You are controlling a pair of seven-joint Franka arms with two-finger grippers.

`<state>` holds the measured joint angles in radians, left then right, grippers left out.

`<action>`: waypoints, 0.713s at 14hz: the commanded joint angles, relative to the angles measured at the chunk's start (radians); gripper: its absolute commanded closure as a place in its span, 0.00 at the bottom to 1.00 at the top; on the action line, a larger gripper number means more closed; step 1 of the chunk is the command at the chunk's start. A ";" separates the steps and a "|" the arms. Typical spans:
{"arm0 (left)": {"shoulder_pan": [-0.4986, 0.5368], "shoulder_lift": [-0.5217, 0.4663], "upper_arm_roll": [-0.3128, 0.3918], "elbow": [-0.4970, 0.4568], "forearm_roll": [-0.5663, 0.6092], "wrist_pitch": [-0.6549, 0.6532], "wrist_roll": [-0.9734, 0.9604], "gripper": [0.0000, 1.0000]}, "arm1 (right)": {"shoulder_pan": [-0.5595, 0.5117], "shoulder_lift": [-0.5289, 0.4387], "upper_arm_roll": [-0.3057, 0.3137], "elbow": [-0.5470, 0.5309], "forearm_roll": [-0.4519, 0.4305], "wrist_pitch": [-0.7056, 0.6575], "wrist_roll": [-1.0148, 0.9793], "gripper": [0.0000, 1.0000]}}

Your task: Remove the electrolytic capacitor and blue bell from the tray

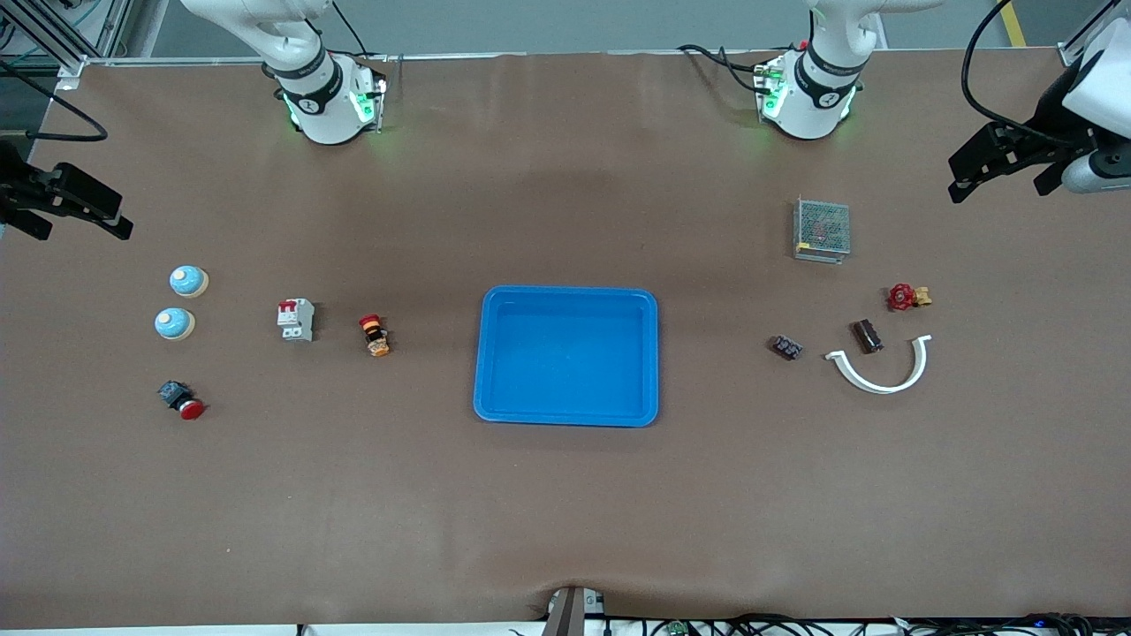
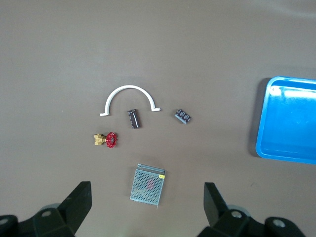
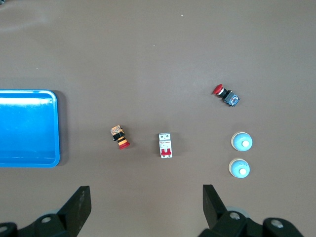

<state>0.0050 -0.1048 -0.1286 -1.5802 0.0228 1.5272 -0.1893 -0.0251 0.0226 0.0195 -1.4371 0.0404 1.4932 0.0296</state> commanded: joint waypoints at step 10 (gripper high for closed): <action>0.006 -0.027 0.003 -0.007 -0.041 -0.110 0.120 0.00 | -0.006 -0.021 -0.001 -0.032 0.016 -0.005 0.012 0.00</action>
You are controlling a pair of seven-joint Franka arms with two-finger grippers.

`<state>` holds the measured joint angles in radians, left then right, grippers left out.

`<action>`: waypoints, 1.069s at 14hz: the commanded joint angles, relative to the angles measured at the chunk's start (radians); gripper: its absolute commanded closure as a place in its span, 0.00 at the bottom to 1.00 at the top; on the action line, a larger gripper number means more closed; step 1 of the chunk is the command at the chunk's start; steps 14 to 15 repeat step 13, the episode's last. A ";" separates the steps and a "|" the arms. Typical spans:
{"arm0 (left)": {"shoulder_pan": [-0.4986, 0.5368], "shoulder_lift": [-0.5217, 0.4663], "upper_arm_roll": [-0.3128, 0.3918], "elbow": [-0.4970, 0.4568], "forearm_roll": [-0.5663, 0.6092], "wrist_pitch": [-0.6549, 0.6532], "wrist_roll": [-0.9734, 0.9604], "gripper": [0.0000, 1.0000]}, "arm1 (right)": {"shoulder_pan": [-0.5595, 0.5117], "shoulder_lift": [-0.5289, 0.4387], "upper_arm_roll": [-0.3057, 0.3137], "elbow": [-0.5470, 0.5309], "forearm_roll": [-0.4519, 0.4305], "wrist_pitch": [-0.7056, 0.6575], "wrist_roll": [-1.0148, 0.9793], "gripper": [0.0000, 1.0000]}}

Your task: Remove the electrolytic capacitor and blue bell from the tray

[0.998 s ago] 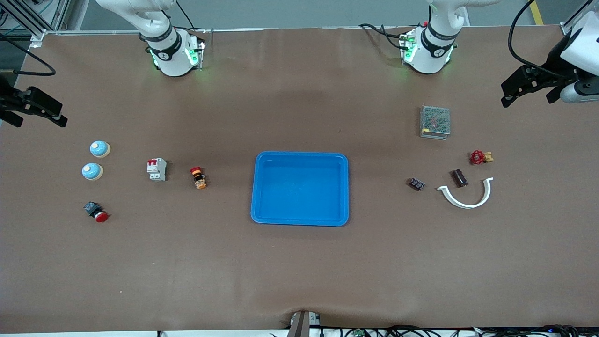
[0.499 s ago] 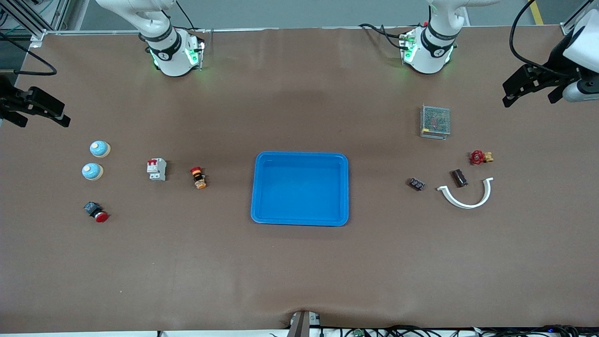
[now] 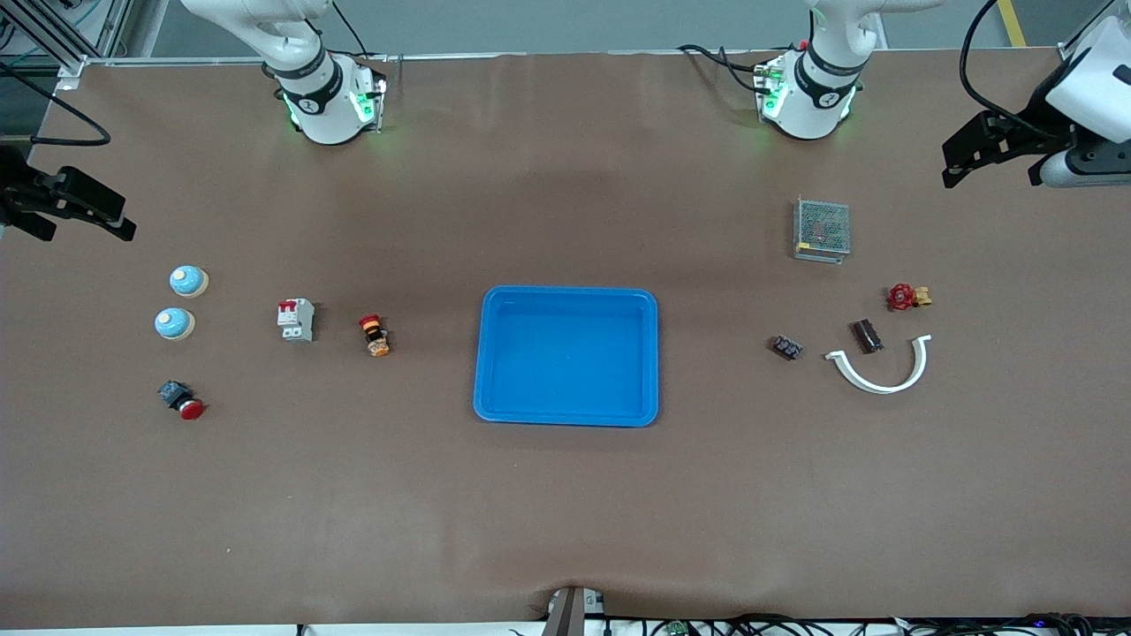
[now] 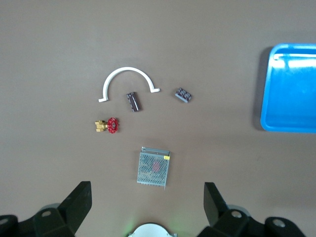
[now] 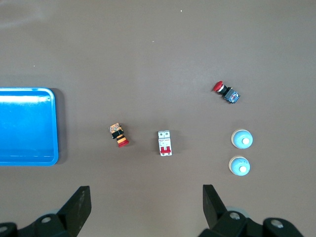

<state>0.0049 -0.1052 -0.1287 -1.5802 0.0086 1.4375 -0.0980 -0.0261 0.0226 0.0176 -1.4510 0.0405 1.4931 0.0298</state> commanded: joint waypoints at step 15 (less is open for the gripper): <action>0.006 0.009 0.014 0.054 -0.012 -0.020 0.006 0.00 | -0.009 -0.024 0.001 -0.019 0.015 -0.002 0.010 0.00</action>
